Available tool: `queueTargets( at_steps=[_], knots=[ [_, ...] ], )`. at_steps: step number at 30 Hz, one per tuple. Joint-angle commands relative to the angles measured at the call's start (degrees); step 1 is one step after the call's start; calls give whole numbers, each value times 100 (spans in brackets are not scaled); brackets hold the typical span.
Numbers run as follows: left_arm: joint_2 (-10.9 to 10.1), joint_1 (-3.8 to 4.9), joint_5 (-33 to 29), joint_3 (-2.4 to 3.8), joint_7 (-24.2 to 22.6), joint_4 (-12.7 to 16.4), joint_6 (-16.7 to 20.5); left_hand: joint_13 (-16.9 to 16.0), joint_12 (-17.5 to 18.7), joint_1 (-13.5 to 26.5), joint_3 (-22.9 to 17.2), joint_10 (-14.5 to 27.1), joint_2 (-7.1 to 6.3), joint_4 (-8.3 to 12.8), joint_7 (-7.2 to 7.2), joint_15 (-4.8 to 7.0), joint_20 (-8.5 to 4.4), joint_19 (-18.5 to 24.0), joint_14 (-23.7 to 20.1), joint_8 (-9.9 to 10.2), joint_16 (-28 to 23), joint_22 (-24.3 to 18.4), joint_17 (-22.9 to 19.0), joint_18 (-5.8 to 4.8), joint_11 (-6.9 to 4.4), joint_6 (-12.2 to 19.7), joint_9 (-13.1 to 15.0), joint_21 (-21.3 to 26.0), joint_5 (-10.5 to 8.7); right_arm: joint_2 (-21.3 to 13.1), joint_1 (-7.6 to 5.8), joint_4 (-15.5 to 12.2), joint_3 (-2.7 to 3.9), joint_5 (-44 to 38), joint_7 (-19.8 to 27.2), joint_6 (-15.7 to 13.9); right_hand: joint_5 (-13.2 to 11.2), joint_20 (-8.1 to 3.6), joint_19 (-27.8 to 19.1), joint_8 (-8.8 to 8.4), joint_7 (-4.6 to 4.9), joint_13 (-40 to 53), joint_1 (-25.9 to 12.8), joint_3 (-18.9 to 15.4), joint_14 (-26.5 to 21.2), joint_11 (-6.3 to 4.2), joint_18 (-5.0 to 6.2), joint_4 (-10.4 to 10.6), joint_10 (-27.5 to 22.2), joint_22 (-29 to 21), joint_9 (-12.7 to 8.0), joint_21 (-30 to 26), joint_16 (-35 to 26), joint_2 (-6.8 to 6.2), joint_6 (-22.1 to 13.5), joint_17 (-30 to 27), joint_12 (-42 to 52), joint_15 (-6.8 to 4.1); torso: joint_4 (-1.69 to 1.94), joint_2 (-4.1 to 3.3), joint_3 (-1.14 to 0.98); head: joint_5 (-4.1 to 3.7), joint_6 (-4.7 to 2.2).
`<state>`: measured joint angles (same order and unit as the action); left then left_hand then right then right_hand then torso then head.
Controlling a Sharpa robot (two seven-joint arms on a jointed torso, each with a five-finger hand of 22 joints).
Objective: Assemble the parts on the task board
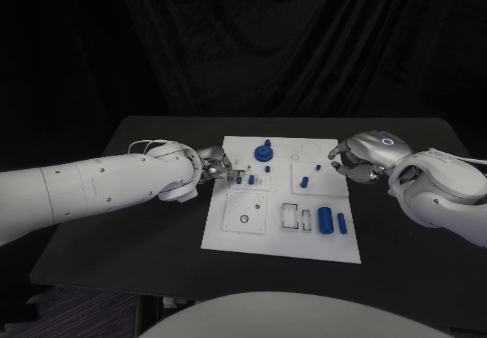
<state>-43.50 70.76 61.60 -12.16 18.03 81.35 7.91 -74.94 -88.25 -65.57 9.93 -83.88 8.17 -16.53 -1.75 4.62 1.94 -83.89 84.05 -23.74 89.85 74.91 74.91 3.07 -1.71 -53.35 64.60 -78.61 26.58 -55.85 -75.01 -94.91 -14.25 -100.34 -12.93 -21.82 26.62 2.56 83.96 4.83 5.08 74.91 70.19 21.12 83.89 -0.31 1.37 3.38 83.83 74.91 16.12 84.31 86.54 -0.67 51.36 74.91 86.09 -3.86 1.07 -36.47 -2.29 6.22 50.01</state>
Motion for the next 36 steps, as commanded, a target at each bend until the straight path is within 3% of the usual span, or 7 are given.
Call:
queueTargets(
  at_steps=[1, 25, 36],
  knots=[
    [4, -4, 351, 4, 211, 22, -107, -1380, -6, 55, 12, -480, 7, -14, 3, 25, -31, -148, 595, -37, 15, 1175, 1509, -53, -37, -43, 12, -26, -39, -17, 14, -14, 4, -18, -105, -18, 20, -42, 332, -26, -6, 1088, -7, 27, 480, -39, 6, 5, 291, 1321, -8, 25, 13, 66, 22, 889, -19, -42, -5, -2, -6, -9, -1],
    [187, -5, 392, 4, 144, -77, -291, -1340, 48, 99, 2, -437, 55, -6, -11, 17, -30, -115, 595, 6, 15, 1152, 1509, -38, -25, 20, -8, 53, -145, 5, 15, -14, 4, -18, -104, -6, 20, -42, 332, -26, -6, 1088, -7, 27, 480, -39, 6, 5, 291, 1321, -8, 25, 13, 66, 22, 889, -19, -42, 2, 4, -4, -29, -1],
    [276, -5, 393, 4, 192, -215, -358, -1331, 64, -261, -307, -422, -43, 26, -3, 19, -31, -100, 595, 111, 15, 1147, 1509, -33, -31, 68, -102, 86, 484, 17, 15, -11, 4, -18, -110, 13, 20, -42, 332, -26, -6, 1088, -7, 27, 480, -39, 6, 5, 291, 1321, -8, 25, 13, 66, 22, 889, -19, -42, 0, 3, -3, -35, -1]
  ],
)
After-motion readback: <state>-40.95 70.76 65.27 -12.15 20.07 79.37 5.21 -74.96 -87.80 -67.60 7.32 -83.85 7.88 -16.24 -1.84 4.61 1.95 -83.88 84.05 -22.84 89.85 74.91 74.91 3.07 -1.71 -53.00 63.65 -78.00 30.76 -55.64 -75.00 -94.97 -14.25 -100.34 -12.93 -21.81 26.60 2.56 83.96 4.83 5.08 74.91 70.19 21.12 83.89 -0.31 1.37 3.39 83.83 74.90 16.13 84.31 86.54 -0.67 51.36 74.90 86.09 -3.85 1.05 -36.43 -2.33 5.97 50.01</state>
